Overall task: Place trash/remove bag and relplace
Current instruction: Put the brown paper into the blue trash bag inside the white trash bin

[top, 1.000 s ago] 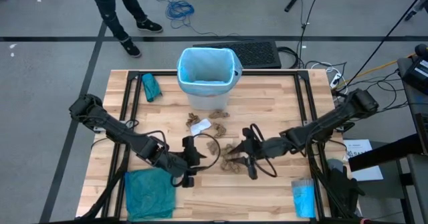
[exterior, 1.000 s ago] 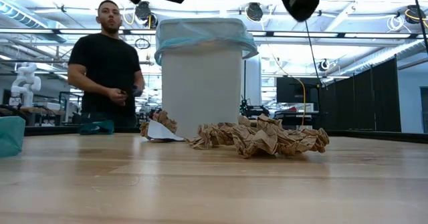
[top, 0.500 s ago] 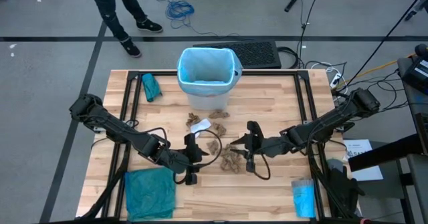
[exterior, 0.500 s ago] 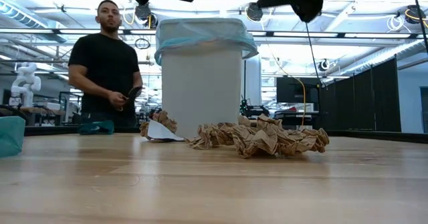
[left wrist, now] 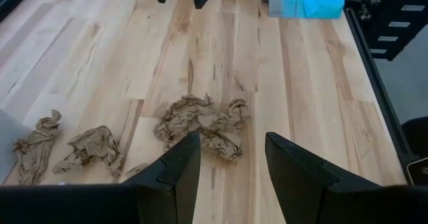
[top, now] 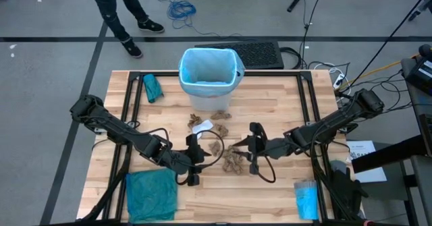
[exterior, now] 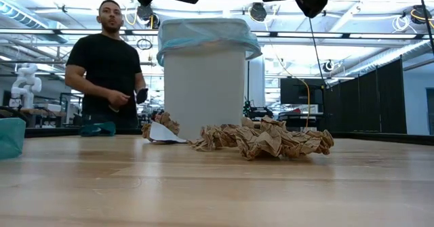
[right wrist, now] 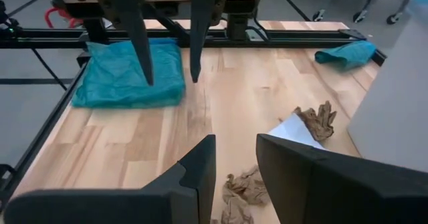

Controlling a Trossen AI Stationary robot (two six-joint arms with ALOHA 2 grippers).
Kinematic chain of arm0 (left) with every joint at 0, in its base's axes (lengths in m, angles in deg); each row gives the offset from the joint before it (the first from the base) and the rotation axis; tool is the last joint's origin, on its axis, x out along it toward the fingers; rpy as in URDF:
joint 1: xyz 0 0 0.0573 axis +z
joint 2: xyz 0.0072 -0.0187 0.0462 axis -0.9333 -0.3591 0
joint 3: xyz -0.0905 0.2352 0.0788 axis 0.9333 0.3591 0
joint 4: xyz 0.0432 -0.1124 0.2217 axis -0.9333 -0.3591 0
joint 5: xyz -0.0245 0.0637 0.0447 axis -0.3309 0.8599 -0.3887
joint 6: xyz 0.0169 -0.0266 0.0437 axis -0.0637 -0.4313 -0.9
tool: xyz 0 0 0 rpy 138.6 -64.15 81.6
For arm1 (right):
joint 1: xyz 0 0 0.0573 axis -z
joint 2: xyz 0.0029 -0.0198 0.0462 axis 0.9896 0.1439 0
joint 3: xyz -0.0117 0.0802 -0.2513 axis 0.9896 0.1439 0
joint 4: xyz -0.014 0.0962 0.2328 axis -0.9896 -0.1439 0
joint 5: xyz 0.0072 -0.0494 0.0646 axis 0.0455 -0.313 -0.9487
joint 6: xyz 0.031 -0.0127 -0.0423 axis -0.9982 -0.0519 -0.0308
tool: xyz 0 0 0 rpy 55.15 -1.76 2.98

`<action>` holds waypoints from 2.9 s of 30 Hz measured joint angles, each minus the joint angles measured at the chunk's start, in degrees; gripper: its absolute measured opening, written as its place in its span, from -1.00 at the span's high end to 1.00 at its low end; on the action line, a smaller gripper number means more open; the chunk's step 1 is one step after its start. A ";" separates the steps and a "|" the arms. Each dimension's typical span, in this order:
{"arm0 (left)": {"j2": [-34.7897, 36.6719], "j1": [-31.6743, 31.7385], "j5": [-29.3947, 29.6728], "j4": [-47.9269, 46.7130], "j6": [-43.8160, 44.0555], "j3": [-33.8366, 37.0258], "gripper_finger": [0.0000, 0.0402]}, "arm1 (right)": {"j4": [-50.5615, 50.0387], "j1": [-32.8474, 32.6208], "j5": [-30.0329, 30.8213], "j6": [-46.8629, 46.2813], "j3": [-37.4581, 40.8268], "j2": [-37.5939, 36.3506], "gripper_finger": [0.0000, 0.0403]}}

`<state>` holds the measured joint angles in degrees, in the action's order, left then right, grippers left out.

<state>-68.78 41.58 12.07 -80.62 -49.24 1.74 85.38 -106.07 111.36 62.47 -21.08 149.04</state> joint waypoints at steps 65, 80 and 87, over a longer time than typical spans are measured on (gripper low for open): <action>0.00 0.04 -0.12 0.04 -0.02 0.00 0.18 | -9.65 2.80 -3.45 -4.86 -0.07 -0.83 0.50; 0.02 1.32 0.04 0.06 -0.21 0.00 0.18 | -10.29 0.93 -3.32 -5.28 -0.02 -0.81 0.50; 0.02 3.03 0.02 -0.01 -0.39 0.00 0.18 | -10.36 0.94 -3.31 -5.42 -0.02 -0.79 0.50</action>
<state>-68.76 44.61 12.10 -80.63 -49.63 1.74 75.02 -105.13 108.05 57.06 -21.10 148.25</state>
